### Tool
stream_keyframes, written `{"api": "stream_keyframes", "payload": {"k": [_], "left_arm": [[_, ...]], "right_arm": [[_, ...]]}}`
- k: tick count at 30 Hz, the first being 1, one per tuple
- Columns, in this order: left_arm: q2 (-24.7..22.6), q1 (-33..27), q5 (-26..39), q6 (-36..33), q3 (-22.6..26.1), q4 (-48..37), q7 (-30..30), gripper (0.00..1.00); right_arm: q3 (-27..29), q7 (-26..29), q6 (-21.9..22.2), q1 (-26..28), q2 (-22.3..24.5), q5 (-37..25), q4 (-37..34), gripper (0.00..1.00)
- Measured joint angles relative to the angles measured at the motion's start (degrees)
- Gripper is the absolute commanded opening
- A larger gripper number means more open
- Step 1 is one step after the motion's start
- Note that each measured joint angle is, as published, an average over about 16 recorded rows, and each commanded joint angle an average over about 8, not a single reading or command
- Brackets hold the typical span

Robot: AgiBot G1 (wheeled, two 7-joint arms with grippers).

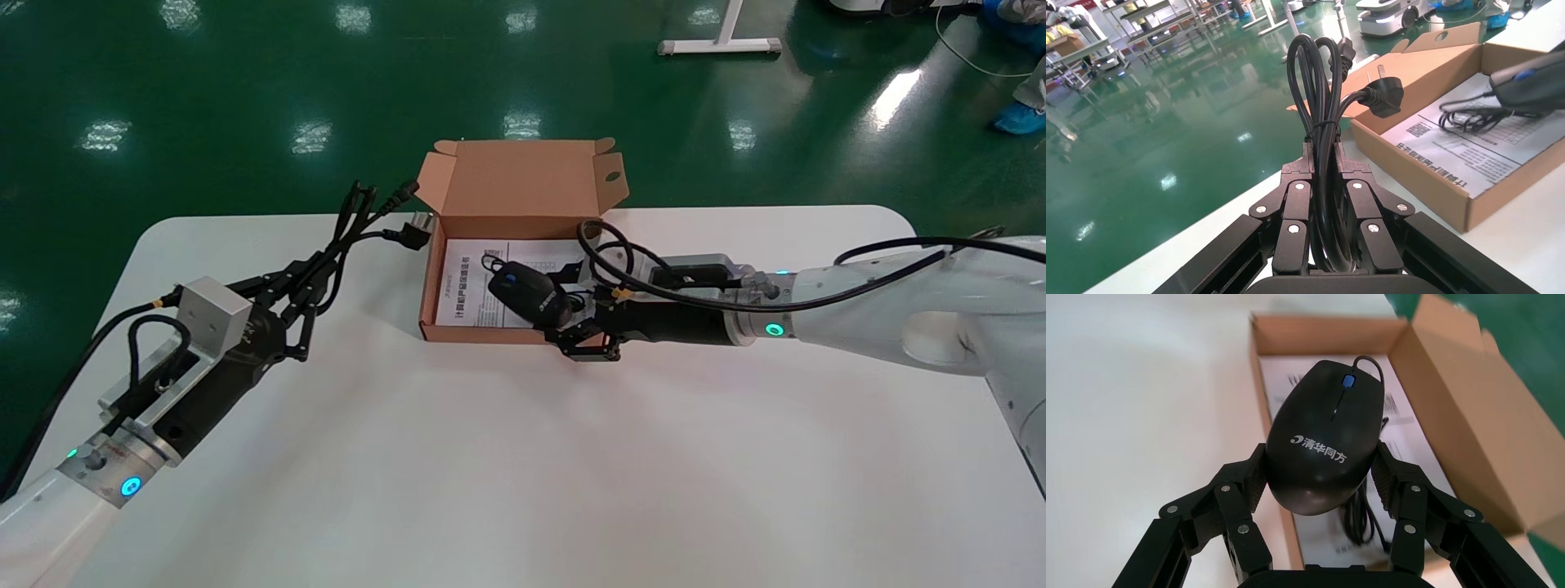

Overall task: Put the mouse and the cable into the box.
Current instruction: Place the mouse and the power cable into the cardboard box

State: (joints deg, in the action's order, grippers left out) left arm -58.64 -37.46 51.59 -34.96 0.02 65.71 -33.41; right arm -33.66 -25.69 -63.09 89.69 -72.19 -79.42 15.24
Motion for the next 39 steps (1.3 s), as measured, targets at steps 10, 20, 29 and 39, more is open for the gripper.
{"api": "stream_keyframes", "payload": {"k": [10, 20, 29, 39], "left_arm": [[0.44, -0.69, 1.55, 0.33, 0.62, 0.71, -1.15, 0.00], [-0.76, -6.24, 3.74, -3.03, 2.62, -2.14, -5.16, 0.00], [-4.46, -15.82, 5.24, -9.17, 4.83, -10.69, -12.20, 0.00], [-10.92, -26.95, 6.40, -15.21, 6.31, -26.50, -24.48, 0.00]], "right_arm": [[0.80, -7.20, 7.54, 0.85, -3.30, 0.41, -7.35, 0.83], [1.54, -10.31, 8.67, 1.29, -4.12, 1.62, -9.96, 1.00], [1.77, -11.65, 8.36, 1.56, -4.26, 2.23, -11.07, 1.00], [1.91, -12.31, 8.04, 1.99, -4.06, 2.69, -11.77, 1.00]]}}
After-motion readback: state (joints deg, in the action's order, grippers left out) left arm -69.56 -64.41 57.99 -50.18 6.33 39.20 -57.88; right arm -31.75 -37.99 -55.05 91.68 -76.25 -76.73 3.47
